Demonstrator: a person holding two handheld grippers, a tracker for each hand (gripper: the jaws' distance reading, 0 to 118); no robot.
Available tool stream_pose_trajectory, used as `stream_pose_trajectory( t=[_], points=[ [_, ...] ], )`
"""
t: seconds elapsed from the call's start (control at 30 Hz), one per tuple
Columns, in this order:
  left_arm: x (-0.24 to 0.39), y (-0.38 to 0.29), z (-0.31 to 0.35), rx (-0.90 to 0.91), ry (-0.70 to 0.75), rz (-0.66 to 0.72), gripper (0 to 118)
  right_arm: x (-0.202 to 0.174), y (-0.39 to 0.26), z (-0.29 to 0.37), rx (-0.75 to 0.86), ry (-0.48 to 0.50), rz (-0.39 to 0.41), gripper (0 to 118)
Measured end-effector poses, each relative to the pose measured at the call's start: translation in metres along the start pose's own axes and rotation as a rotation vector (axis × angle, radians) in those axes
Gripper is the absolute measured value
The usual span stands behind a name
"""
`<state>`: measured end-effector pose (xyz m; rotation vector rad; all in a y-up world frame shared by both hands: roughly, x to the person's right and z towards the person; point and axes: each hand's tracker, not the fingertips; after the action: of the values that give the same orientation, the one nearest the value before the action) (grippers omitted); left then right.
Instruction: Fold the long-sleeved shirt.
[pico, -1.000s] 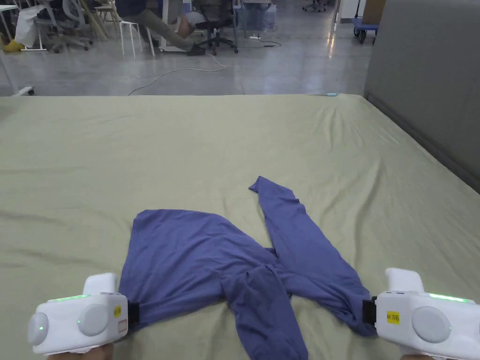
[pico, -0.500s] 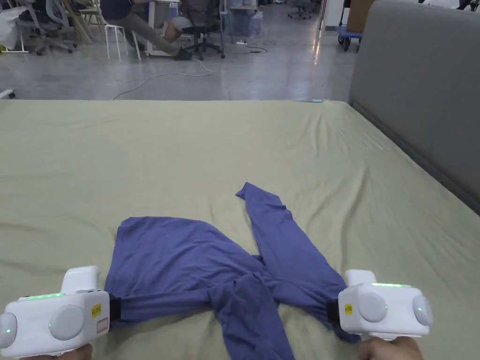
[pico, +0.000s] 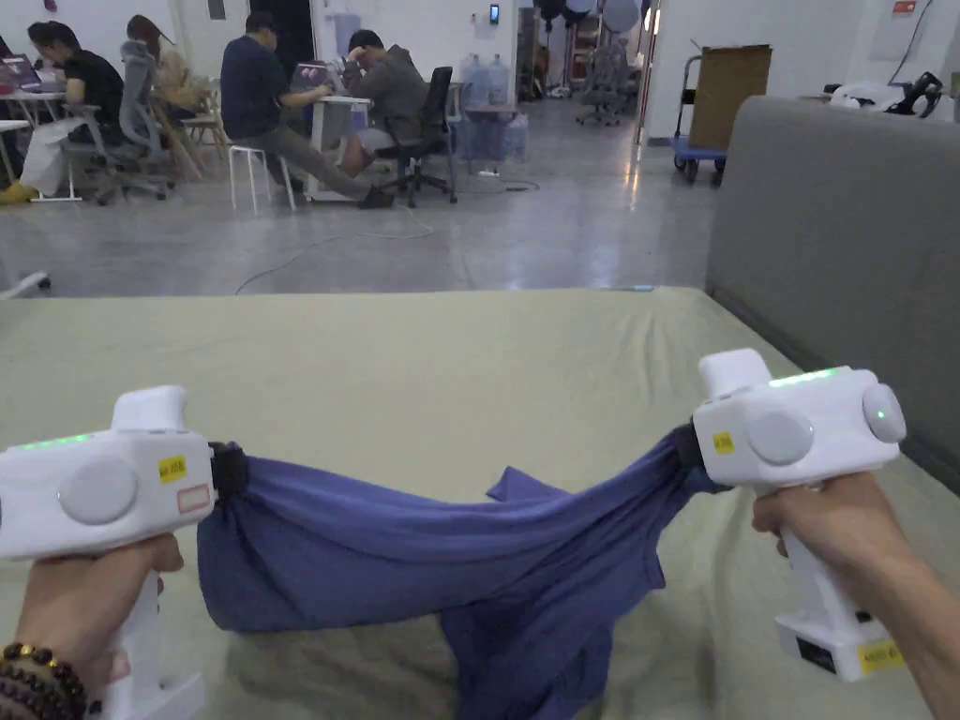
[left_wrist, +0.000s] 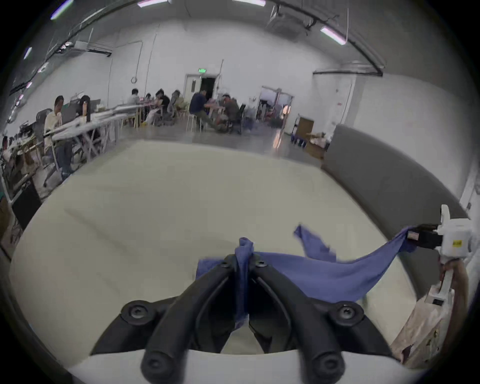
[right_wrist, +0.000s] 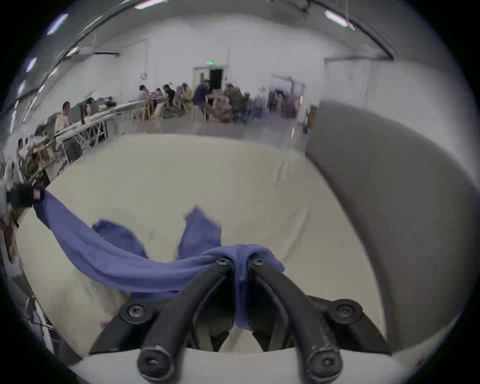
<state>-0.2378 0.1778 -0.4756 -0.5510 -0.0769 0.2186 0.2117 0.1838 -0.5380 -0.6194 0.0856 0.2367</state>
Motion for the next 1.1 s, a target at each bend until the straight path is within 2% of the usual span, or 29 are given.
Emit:
stream_pose_trajectory(
  t=[0.1,0.17,0.27,0.4,0.53,0.67,0.83,0.97,1.1],
  points=[
    [0.009,0.081,-0.002,0.089,0.044,-0.035,4,0.006,0.080,0.005,0.089,-0.037,0.049,4],
    [0.016,0.131,0.005,0.152,0.047,-0.009,4,0.009,0.127,0.014,0.152,-0.092,0.089,4],
    [0.024,0.195,0.020,0.245,0.042,0.009,4,0.019,0.191,0.029,0.229,-0.120,0.063,4],
    [0.026,0.260,0.036,0.317,0.049,0.031,4,0.040,0.256,0.052,0.322,-0.121,-0.011,4],
    [0.025,0.296,0.058,0.409,0.012,0.090,4,0.054,0.301,0.078,0.382,-0.212,0.000,4],
    [0.030,0.317,0.072,0.432,0.009,0.081,4,0.064,0.324,0.107,0.481,-0.204,-0.049,4],
    [0.042,0.322,0.085,0.470,-0.002,0.064,4,0.070,0.336,0.127,0.520,-0.209,-0.096,4],
    [0.051,0.300,0.080,0.458,0.006,0.026,4,0.072,0.315,0.112,0.486,-0.186,-0.125,4],
    [0.042,0.259,0.047,0.385,0.015,0.017,4,0.066,0.260,0.060,0.356,-0.160,-0.118,4]
  ],
)
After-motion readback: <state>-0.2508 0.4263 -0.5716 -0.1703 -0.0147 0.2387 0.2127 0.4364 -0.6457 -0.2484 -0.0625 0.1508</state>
